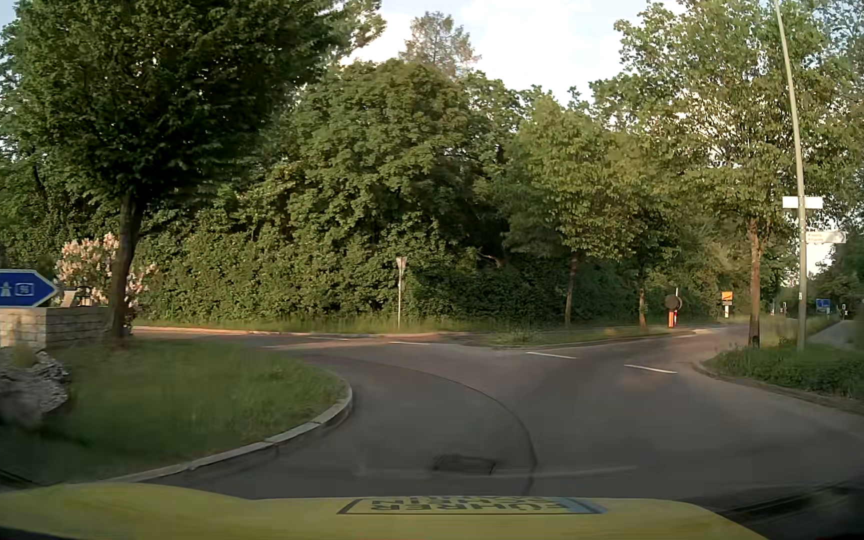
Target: Follow the waypoints while adhering to traffic rules and regulations
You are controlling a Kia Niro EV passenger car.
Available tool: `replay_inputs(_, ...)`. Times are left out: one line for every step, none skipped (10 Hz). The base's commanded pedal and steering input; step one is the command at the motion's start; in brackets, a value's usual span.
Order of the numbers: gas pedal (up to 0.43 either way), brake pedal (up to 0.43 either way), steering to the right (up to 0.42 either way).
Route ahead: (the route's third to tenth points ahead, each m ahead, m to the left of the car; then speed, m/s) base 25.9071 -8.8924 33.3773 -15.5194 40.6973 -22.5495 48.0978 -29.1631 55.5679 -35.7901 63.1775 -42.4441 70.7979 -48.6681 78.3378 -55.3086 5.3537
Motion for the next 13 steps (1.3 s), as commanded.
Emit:
replay_inputs(0.24, 0.0, 0.15)
replay_inputs(0.24, 0.0, 0.143)
replay_inputs(0.24, 0.0, 0.139)
replay_inputs(0.24, 0.0, 0.139)
replay_inputs(0.24, 0.0, 0.139)
replay_inputs(0.24, 0.0, 0.139)
replay_inputs(0.228, 0.0, 0.138)
replay_inputs(0.228, 0.0, 0.135)
replay_inputs(0.228, 0.0, 0.13)
replay_inputs(0.22, 0.0, 0.129)
replay_inputs(0.22, 0.0, 0.129)
replay_inputs(0.22, 0.0, 0.128)
replay_inputs(0.22, 0.0, 0.128)
